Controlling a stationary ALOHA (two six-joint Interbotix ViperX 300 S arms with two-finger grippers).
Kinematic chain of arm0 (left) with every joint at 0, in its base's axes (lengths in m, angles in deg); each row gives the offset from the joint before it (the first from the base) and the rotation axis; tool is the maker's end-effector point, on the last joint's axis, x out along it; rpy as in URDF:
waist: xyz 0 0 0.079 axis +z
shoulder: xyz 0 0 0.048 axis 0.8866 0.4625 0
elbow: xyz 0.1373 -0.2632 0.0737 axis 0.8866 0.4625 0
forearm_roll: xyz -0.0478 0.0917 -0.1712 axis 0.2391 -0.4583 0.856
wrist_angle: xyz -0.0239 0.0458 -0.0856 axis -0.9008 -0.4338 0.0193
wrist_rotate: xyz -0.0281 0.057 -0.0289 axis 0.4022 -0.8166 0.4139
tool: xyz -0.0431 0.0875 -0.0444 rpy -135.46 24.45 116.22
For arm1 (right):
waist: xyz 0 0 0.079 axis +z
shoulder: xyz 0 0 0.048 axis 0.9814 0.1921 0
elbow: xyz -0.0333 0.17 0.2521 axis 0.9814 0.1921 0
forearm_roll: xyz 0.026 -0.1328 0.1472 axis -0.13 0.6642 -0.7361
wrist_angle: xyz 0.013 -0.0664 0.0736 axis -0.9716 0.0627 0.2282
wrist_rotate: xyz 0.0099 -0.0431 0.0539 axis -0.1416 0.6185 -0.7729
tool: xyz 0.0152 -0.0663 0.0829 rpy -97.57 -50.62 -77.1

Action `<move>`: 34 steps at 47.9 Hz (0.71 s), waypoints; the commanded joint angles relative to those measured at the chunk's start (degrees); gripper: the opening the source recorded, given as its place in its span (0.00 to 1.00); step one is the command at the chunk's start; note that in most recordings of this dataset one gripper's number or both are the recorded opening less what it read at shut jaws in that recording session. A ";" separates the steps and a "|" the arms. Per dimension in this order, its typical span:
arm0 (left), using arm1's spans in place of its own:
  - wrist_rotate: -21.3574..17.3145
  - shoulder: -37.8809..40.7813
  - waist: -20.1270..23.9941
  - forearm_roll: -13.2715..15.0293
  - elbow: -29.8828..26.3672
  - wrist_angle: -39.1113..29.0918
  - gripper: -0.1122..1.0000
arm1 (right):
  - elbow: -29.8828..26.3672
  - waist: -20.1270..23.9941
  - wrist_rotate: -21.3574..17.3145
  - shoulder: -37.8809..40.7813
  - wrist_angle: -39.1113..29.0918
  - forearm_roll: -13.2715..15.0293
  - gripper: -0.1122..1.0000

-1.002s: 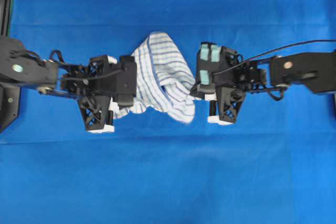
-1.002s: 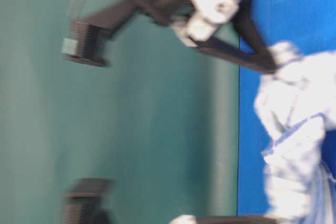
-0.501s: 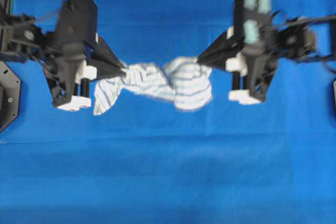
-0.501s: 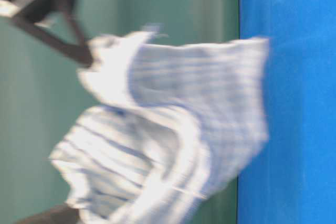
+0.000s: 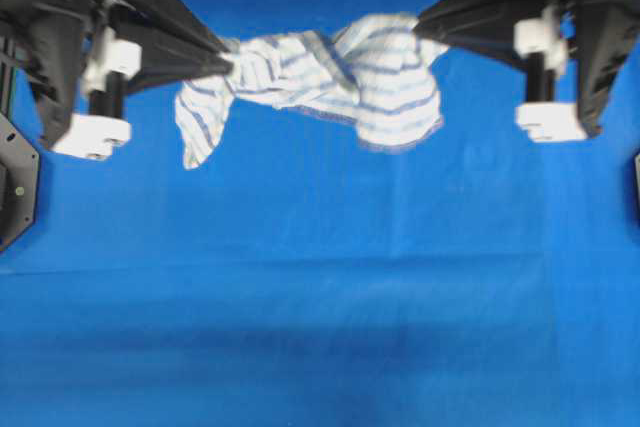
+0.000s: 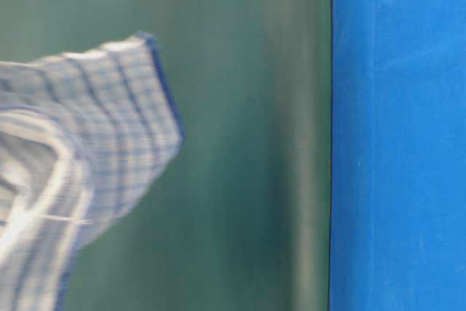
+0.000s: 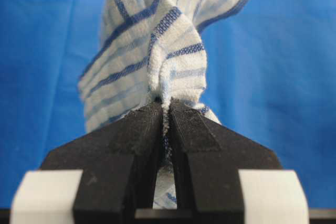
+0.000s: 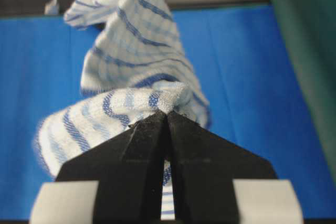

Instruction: Lift the towel with both arms.

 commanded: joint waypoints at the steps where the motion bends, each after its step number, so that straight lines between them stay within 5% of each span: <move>1: -0.09 0.09 0.35 -0.18 -3.16 -0.70 0.13 | -2.64 -0.09 0.26 -0.62 -1.32 0.44 0.12; 25: -0.53 1.23 0.35 -0.26 -3.60 -0.70 0.16 | -2.72 -0.18 0.79 -0.62 -2.11 0.44 0.12; 34: -0.53 1.14 0.35 -0.26 -3.60 -0.35 0.52 | -2.64 -0.09 0.79 -0.79 -2.02 0.79 0.17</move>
